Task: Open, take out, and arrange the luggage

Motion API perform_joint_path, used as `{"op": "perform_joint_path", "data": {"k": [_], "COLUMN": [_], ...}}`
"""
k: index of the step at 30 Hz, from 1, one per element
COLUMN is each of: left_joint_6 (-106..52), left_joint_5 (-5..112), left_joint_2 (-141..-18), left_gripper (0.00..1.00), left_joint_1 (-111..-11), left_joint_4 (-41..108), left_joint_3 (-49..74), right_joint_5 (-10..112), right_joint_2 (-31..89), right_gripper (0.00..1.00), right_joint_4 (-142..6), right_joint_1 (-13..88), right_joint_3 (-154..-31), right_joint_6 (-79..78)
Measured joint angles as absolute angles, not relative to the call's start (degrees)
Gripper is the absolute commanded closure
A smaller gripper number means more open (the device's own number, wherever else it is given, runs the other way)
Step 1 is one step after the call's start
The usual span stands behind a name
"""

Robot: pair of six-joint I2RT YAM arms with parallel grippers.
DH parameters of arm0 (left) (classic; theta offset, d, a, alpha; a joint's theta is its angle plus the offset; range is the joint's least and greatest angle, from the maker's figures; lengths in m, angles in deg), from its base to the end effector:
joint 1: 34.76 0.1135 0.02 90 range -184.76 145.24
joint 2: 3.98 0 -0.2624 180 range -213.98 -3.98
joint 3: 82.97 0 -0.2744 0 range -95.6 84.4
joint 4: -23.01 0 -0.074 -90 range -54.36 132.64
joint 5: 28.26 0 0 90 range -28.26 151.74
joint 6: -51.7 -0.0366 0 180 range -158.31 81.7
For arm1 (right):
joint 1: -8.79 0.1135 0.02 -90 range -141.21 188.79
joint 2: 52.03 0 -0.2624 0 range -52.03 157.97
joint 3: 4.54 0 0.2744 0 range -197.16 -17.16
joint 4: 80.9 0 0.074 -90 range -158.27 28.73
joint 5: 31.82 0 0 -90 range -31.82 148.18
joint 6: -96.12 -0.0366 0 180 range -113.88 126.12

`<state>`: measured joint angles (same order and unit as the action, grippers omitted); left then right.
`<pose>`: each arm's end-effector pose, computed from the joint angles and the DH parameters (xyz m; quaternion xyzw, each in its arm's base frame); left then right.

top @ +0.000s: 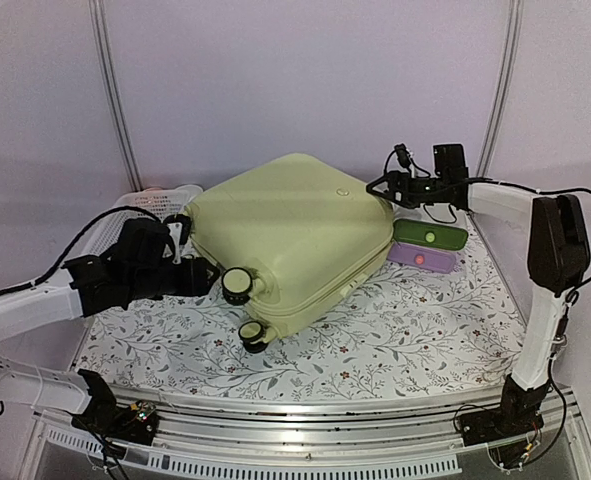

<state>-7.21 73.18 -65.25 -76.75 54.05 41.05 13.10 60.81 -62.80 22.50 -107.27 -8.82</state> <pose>0.1948 -0.1656 0.2532 0.0395 0.8881 -0.1960 0.4138 0.4602 0.1389 0.2600 -0.1883 0.7946 0.4360 0.3781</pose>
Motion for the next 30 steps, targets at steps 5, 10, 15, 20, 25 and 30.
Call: {"op": "perform_joint_path", "data": {"k": [5,10,15,20,25,30], "left_joint_6": [-6.8,-6.8,-6.7,-5.2,-4.1,-4.2], "left_joint_5": [69.0,60.9,53.4,47.4,44.7,42.1], "left_joint_2": [-61.6,-54.7,-56.6,-61.6,-65.6,-72.1], "left_gripper": [0.22,0.19,0.17,0.06,0.03,0.04], "left_joint_1": [-68.7,-57.5,-52.3,-50.3,-49.7,-49.0], "left_joint_4": [53.8,51.4,49.2,46.1,41.9,39.0], "left_joint_3": [41.5,41.9,42.0,42.6,42.5,39.8], "right_joint_5": [13.6,13.7,14.9,21.4,26.5,26.1], "right_joint_2": [54.1,44.0,37.5,35.6,37.5,41.2], "right_gripper": [0.08,0.07,0.04,0.02,0.01,0.02], "right_joint_4": [-63.8,-64.0,-61.0,-60.2,-61.1,-62.7], "right_joint_1": [23.5,26.1,29.1,30.9,30.6,30.8], "right_joint_3": [-99.0,-87.8,-83.5,-84.5,-85.3,-86.5], "right_joint_6": [-7.7,-8.0,-8.2,-9.0,-12.6,-16.2]}}
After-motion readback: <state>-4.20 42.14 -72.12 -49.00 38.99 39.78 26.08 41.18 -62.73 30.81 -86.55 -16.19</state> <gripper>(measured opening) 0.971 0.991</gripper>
